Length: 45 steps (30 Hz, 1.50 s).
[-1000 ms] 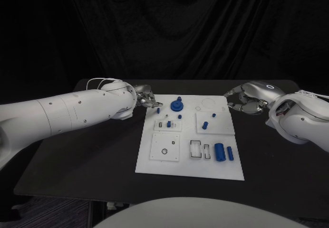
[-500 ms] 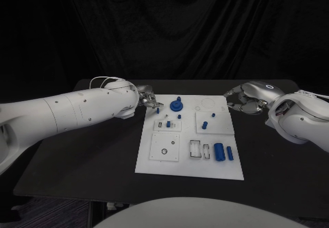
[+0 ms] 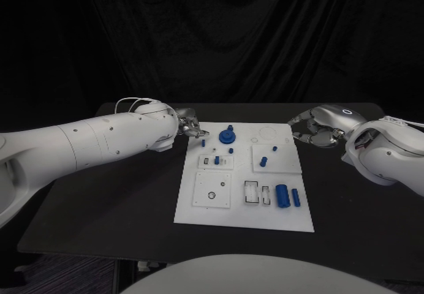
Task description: Assemble the parts on the task board
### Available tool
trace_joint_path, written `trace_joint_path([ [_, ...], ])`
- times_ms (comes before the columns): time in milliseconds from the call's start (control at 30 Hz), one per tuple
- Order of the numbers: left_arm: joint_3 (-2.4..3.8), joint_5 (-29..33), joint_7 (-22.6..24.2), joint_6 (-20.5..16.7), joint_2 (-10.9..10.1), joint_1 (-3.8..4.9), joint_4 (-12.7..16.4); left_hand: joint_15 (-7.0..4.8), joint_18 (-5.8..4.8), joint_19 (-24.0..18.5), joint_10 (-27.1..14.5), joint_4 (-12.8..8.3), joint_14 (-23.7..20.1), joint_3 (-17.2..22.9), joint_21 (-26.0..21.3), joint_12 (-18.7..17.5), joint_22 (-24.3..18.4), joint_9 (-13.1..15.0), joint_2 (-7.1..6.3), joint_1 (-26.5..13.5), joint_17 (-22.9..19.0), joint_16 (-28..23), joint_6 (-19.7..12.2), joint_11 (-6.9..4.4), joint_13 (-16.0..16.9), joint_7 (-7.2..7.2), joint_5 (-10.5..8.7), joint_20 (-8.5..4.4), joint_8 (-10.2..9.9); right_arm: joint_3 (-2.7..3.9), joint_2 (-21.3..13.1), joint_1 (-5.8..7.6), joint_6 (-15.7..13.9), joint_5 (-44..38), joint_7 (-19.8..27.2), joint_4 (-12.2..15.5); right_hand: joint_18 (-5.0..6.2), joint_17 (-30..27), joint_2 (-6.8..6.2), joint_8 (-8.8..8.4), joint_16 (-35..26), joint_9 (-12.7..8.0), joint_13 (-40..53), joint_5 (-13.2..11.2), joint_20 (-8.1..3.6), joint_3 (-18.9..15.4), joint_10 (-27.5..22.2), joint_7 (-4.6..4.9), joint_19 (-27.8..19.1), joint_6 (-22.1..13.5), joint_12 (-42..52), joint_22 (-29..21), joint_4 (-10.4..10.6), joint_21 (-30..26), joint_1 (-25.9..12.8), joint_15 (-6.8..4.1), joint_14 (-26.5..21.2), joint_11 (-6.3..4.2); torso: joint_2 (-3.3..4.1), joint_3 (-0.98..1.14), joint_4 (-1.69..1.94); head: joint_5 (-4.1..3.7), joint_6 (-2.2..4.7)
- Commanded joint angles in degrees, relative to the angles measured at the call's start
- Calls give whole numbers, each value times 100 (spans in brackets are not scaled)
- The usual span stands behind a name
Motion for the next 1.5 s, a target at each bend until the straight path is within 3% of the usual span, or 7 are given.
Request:
trace_joint_path([
  [33, 5, 5, 60, -54, 38, -7, -40, 25, -25, 217, 596, -17, 585, -22, -16, -3, 1259, -1, -9, 60, 1509, 15, 29, 28, 1498, 1, 38, 32, -26, 4, -2, -13, 12, -11, -11, 1, 67, 80, -6, 14, -33, -9, 628, 38, -5, 42, -45, 18, -29, 11, -34, 712, 2, -23, -71, 37, 239, 14, -1, 2, 0, 3, -1],
  [433, 5, 5, 88, 18, 142, -46, -220, 29, -17, 201, 596, -5, 585, -34, -49, -3, 1248, -8, -10, 76, 1509, 15, 5, 35, 1498, 11, 48, 34, -61, 4, 8, -13, 17, -11, -1, 4, 68, 77, -10, 12, -36, -13, 623, 44, -4, 54, -49, 20, -30, 12, -39, 710, -6, -33, -70, 39, 239, 16, 8, 3, 1, -28, -1],
  [733, 5, 5, 97, 82, 172, -62, -264, 35, -14, 192, 596, 18, 585, -58, -65, -3, 1243, -17, -6, 56, 1509, 15, 1, 44, 1498, 23, 31, 37, -89, 4, 14, -14, 19, -11, 2, 3, 68, 77, -10, 12, -36, -13, 623, 44, -4, 54, -49, 20, -30, 12, -39, 710, -6, -33, -70, 39, 239, 16, 8, -3, 0, -22, -1],
  [1500, 5, 5, 88, 234, 199, -135, -304, 43, -9, 180, 596, 27, 585, -78, -89, -3, 1236, -34, 21, 35, 1509, 15, 19, 52, 1498, 28, 9, 44, -118, 4, 15, -15, 25, -11, 6, 3, 68, 77, -10, 12, -36, -13, 623, 44, -4, 54, -49, 20, -30, 12, -39, 710, -6, -33, -70, 39, 239, 16, 0, 3, 0, -32, -1],
])
